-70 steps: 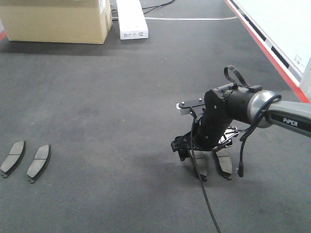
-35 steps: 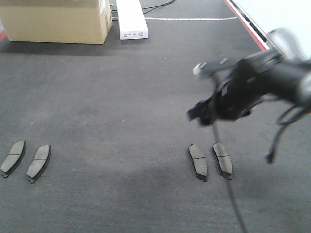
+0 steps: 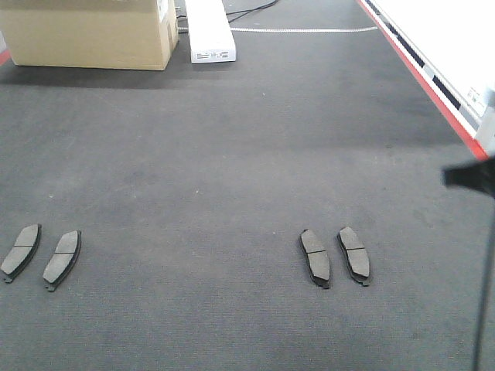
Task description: Move and align brake pads A on conveyor
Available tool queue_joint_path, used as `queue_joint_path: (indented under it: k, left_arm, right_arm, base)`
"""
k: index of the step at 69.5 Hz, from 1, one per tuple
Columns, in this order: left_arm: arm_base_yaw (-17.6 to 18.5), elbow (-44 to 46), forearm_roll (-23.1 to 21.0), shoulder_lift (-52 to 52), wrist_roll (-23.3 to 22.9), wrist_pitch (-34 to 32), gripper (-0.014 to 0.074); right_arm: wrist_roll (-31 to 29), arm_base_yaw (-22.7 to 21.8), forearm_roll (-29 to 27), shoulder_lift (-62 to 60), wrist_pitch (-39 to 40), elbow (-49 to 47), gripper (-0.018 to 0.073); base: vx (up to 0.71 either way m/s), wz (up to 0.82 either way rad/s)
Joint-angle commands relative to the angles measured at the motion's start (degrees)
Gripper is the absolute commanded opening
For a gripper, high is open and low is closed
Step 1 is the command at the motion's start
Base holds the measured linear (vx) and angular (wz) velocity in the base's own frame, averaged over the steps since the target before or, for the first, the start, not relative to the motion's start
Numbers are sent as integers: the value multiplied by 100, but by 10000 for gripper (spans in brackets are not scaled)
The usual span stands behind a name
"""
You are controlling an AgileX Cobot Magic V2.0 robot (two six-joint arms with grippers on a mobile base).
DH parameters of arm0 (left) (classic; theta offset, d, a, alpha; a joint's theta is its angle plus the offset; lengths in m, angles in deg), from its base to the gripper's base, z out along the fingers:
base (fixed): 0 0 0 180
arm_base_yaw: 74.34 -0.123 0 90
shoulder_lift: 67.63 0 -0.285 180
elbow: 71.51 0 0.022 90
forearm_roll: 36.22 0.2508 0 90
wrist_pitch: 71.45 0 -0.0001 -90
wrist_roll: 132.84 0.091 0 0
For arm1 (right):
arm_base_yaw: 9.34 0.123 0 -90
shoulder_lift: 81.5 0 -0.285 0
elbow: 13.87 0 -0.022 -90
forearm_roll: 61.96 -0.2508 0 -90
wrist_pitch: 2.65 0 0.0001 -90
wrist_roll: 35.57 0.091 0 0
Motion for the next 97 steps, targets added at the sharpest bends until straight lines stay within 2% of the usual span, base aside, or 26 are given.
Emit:
queue_joint_path:
  k: [1,19,41,97]
  left_arm:
    - [18,144,-16,88,-9,-409,-7]
    - [18,144,-16,88,-9,-409,-7]
    - [18,144,-16,88,-9,-409,-7]
    - [18,144,-16,88,-9,-414,-7]
  right_arm:
    - [-91,-55,125,-721,498,347,-10]
    - [-85,-55,139,-2185,558,1309,-8]
    - [-85,-55,167,-3375,151,1436,-8]
    - [-85,-55,167,-3630,146,1436,-8]
  base:
    - [0,0]
    - [0,0]
    - [0,0]
    - [0,0]
